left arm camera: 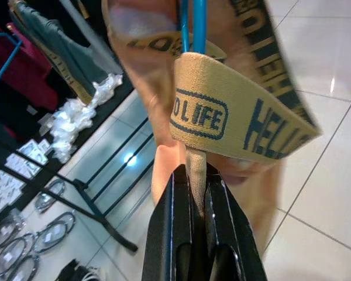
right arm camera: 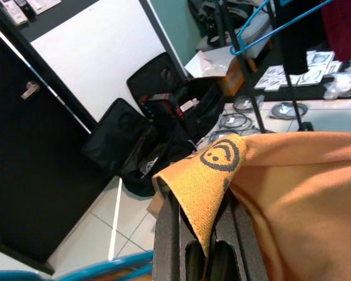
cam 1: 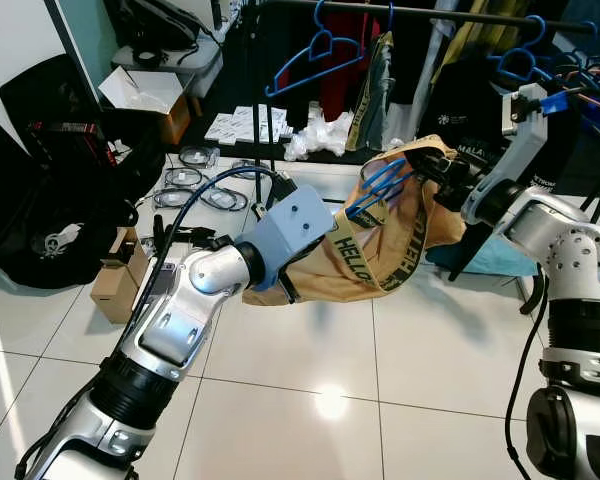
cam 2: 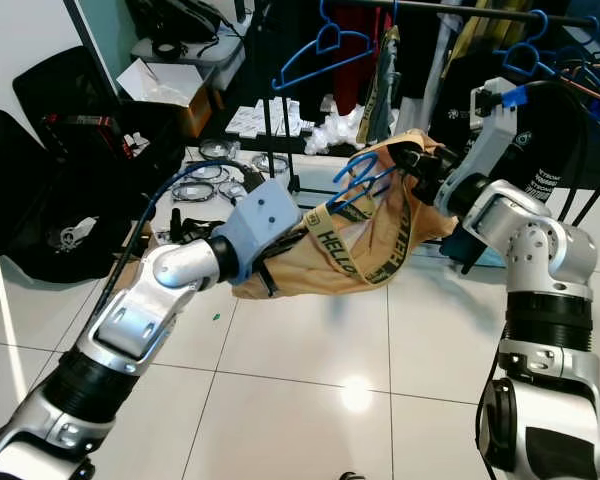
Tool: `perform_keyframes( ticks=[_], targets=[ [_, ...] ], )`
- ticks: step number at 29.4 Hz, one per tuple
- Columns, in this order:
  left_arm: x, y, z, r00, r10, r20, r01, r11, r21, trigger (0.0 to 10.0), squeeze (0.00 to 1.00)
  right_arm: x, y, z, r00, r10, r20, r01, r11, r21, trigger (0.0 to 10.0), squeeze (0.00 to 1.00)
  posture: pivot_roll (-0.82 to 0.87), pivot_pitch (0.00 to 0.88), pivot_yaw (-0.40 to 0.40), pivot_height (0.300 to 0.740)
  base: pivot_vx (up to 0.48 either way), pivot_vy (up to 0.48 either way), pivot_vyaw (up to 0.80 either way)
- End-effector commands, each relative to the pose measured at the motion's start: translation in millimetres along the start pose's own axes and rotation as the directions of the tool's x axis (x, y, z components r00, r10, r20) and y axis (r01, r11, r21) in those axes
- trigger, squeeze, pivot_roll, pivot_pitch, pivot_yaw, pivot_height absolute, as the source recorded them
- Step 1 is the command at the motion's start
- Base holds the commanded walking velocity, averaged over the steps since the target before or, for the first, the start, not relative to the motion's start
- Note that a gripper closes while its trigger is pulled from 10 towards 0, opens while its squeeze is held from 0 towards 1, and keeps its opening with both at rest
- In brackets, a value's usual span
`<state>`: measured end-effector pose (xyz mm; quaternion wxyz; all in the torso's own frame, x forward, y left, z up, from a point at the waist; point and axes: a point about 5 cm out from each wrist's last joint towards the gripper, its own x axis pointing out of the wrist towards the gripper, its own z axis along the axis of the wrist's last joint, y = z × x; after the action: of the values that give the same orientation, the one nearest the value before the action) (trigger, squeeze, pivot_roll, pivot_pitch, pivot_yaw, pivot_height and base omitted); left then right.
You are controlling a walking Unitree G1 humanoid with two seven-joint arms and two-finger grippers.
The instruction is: Hang hanger
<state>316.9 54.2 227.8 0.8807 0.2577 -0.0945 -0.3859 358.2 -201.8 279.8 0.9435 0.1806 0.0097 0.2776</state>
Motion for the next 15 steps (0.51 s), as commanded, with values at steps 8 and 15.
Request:
perform_keyframes(
  ticks=[8, 15],
  targets=[
    [6.1, -2.8, 1, 0.999, 0.044, -0.015, -0.045, 0.999, -0.024, 10.0, 0.00, 6.9, 12.1, -8, 0.998, 0.042, -0.039, -0.042, 0.999, -0.013, 0.0, 0.00, -0.05, 0.125, 0.010, 0.740, 0.000, 0.000, 0.00],
    [5.6, 5.6, -5, 0.993, 0.099, -0.061, -0.101, 0.995, -0.024, 10.0, 0.00, 7.9, 18.6, -14, 0.995, 0.072, -0.065, -0.074, 0.997, -0.015, 0.0, 0.00, -0.05, 0.126, 0.012, 0.740, 0.000, 0.000, 0.00]
  ],
)
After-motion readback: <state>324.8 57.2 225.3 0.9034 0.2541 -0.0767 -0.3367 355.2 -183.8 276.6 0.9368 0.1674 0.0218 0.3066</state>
